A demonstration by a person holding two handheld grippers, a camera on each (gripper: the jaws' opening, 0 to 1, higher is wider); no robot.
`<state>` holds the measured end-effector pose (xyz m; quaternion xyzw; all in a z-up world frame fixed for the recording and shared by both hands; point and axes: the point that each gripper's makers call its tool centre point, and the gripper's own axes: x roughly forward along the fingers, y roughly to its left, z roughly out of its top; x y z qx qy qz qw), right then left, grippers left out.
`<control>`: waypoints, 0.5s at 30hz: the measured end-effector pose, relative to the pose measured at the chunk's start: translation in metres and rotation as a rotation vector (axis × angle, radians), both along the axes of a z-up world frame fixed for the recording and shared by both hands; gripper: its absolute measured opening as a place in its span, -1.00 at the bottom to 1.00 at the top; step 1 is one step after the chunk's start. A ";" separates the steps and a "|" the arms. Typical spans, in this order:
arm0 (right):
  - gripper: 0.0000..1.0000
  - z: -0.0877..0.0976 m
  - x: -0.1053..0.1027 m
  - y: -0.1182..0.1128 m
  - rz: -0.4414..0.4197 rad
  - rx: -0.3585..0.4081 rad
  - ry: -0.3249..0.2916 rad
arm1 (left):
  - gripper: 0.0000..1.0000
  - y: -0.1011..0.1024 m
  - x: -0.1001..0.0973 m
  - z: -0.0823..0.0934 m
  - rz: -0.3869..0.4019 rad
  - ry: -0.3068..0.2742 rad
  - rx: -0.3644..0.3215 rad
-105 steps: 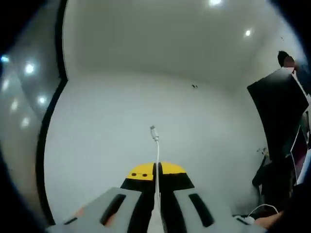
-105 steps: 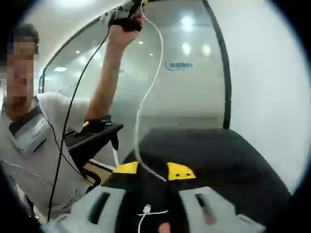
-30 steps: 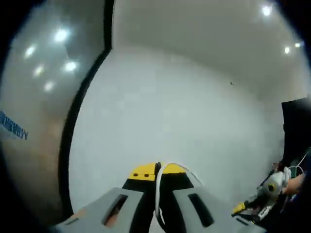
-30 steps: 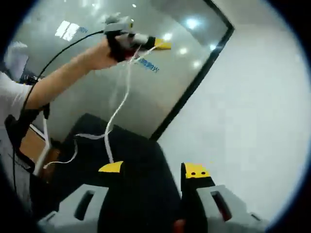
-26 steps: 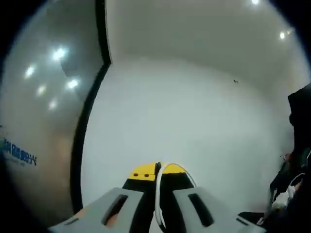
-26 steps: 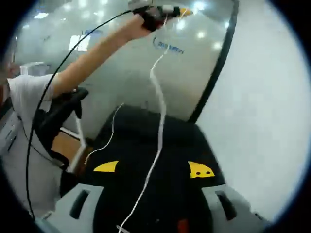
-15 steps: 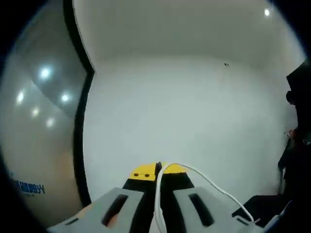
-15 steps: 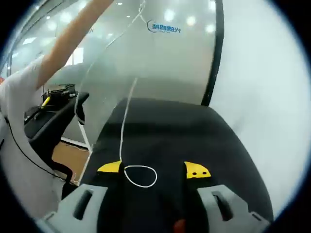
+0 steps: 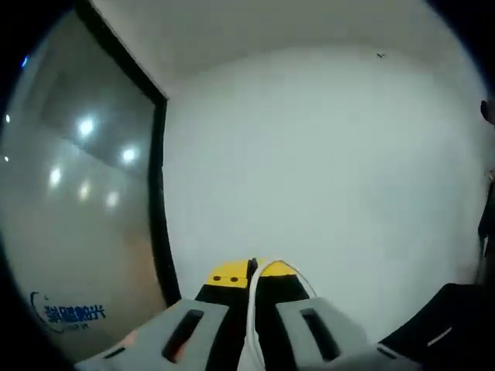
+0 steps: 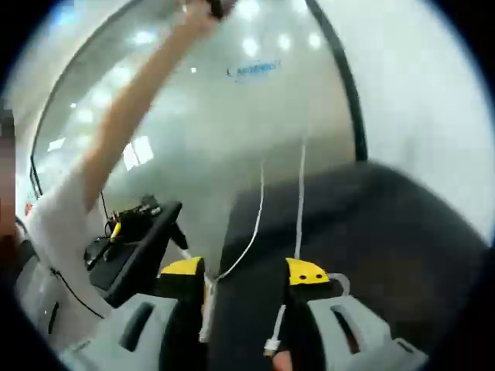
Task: Grab the wires, straighten them and put them on the rack
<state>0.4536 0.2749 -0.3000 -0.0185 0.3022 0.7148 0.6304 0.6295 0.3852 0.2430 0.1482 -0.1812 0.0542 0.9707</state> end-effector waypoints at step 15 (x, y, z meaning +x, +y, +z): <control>-1.00 0.094 0.160 0.068 -0.397 0.145 -0.215 | -1.00 0.026 0.016 -0.062 0.024 0.150 -0.017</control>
